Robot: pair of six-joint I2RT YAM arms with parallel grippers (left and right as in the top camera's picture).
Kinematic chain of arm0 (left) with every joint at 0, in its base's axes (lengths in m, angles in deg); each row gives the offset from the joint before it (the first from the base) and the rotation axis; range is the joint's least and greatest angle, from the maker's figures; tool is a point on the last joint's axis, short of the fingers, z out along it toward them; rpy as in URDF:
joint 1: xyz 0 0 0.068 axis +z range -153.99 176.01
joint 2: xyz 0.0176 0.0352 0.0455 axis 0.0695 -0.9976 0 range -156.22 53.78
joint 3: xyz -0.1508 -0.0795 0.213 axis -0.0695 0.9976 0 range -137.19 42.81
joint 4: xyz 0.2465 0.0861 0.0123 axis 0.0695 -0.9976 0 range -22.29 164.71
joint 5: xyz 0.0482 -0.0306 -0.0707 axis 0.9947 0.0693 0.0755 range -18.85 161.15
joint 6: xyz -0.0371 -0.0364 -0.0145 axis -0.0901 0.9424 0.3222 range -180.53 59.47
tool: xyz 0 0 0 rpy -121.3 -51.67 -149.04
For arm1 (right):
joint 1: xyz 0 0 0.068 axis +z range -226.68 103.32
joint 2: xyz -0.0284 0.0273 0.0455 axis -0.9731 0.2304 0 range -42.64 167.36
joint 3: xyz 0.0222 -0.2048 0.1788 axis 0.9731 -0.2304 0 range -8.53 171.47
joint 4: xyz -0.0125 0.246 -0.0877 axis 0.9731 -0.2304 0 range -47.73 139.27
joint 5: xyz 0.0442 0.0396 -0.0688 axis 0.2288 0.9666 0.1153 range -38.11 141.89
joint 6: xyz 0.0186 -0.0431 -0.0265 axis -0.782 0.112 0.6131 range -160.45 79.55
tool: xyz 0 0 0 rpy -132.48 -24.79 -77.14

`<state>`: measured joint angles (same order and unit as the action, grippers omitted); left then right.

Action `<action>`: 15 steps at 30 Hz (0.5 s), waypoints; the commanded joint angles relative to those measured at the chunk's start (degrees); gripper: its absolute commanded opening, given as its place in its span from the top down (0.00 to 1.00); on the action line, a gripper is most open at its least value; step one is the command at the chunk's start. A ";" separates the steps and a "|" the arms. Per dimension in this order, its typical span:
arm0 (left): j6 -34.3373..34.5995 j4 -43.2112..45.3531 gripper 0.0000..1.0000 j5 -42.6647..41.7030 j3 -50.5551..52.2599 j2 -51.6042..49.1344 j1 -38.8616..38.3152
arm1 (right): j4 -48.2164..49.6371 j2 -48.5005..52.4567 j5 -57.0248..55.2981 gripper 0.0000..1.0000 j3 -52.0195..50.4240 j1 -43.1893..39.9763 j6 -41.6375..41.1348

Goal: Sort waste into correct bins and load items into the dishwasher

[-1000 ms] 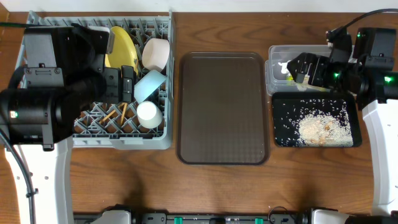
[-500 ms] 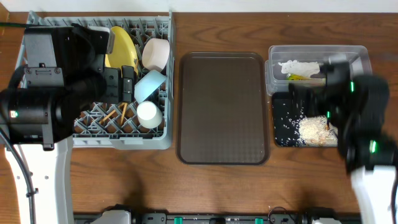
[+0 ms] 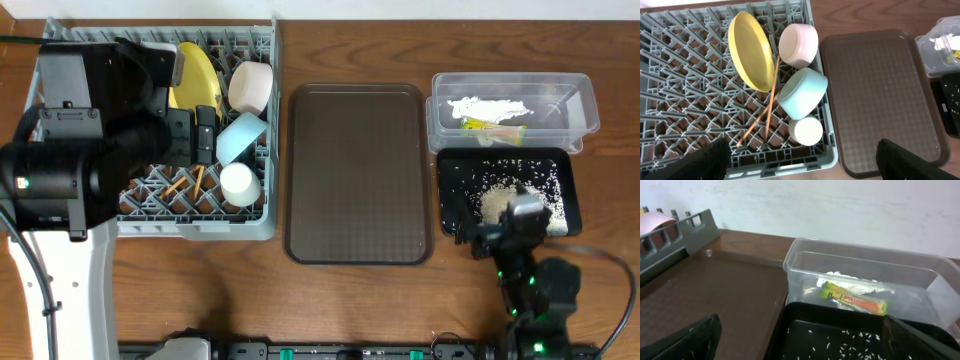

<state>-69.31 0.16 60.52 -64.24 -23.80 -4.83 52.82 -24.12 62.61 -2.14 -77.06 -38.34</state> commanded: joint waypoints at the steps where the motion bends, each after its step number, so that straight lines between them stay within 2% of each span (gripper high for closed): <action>1: 0.50 -0.02 0.07 -0.68 -0.09 -0.26 0.13 | 0.52 -7.65 -0.76 0.01 -4.66 0.42 -0.57; 9: 0.50 -0.02 0.07 -0.68 -0.09 -0.26 0.13 | -6.69 -18.64 -1.95 0.01 -6.08 0.96 -0.79; 15: 0.50 -0.02 0.07 -0.68 -0.07 -0.26 0.13 | -7.04 -18.14 -1.90 0.01 -6.08 1.09 -0.79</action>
<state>-69.31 0.16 60.52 -64.24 -23.85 -4.83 46.07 -41.74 61.19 -8.13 -76.54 -38.52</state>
